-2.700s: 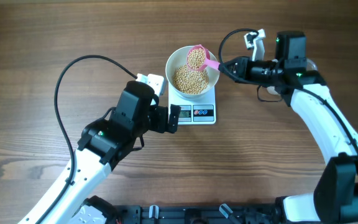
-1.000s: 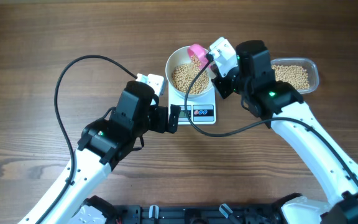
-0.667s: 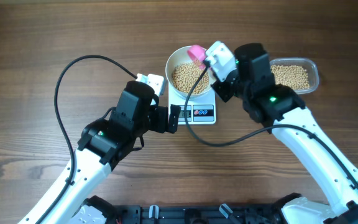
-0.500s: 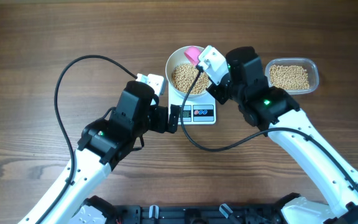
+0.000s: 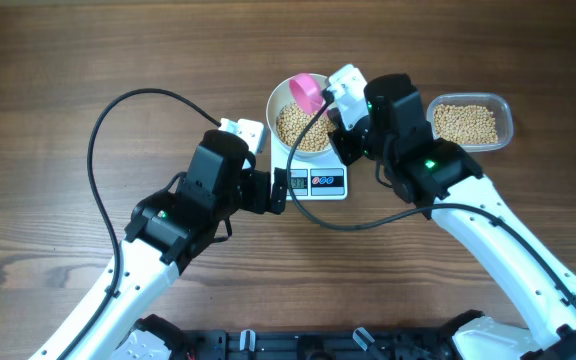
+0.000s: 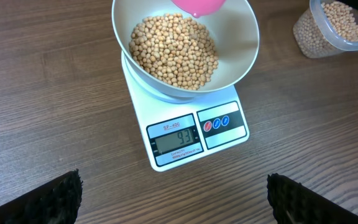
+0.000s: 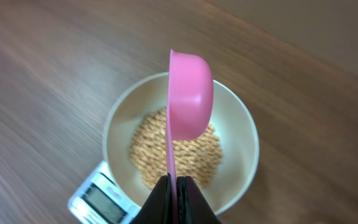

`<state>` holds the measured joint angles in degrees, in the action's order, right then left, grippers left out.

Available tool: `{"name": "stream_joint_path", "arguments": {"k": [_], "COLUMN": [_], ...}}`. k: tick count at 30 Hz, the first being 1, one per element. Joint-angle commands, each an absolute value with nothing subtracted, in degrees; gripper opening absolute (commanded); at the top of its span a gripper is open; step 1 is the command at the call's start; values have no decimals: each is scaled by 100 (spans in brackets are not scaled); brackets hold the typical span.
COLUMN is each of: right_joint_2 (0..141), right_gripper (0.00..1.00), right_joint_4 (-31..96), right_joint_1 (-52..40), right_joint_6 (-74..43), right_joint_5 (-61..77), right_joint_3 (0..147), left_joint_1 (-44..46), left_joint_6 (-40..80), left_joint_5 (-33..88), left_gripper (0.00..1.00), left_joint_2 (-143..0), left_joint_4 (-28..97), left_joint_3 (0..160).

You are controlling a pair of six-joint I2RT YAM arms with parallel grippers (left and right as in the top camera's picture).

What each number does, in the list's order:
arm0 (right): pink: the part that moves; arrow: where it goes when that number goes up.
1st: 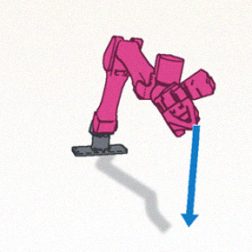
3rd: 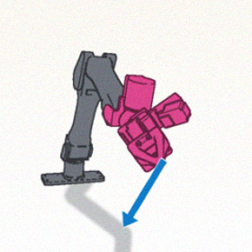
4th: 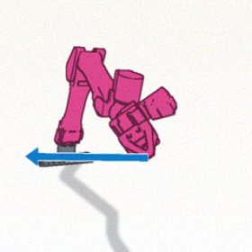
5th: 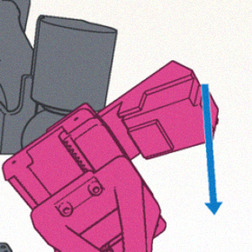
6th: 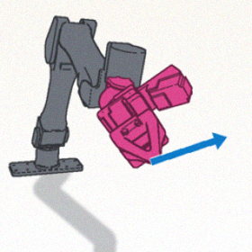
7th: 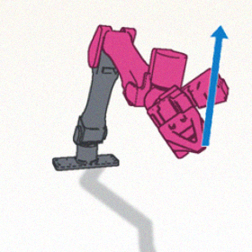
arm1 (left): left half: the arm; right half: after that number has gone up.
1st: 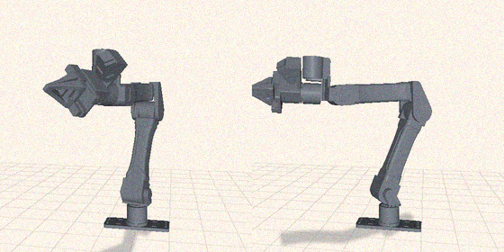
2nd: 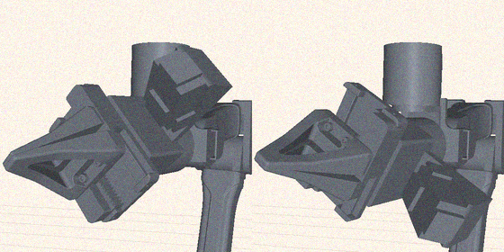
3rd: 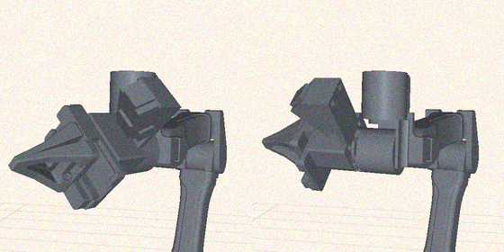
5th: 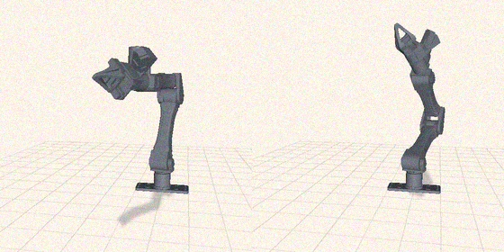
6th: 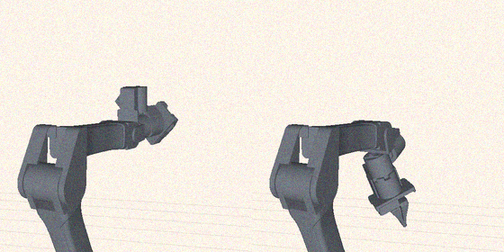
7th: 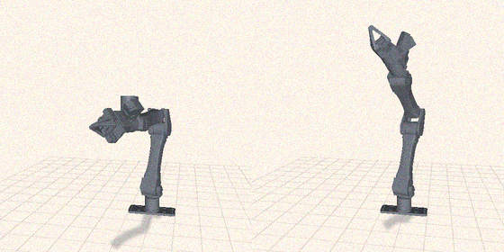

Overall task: Scoop item into bowl and weigh 150g on scale
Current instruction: 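Tilt the scoop with the right gripper to pour soybeans into the bowl, then move the empty pink scoop right back over the soybean tub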

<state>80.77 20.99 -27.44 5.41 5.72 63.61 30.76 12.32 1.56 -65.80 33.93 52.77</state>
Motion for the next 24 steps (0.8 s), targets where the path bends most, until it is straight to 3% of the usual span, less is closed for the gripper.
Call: {"name": "stream_joint_path", "arguments": {"k": [1,9,17,20,24], "right_joint_2": [7653,6569,6853,6921,6921], "right_gripper": [5,4,4,4,4], "right_joint_4": [2038,2711,3269,3422,3472], "right_joint_1": [-2327,-375,1509,1841,1881], "right_joint_6": [-517,-99,56,593,427], "right_joint_5": [917,913,1557,1557,1898], "right_joint_3": [6466,6466,6464,6464,6460], "left_joint_1": [3103,3103,3103,3103,3103], "left_joint_6": [1223,1225,1225,1225,1225], "left_joint_5": [207,207,207,204,207], "left_gripper": [100,100,100,100,100], "left_joint_2": [-6635,-6635,-6635,-6635,-6635], "left_joint_4": [3393,3393,3393,3393,3393], "left_joint_3": [5365,5365,5365,5365,5363]}}
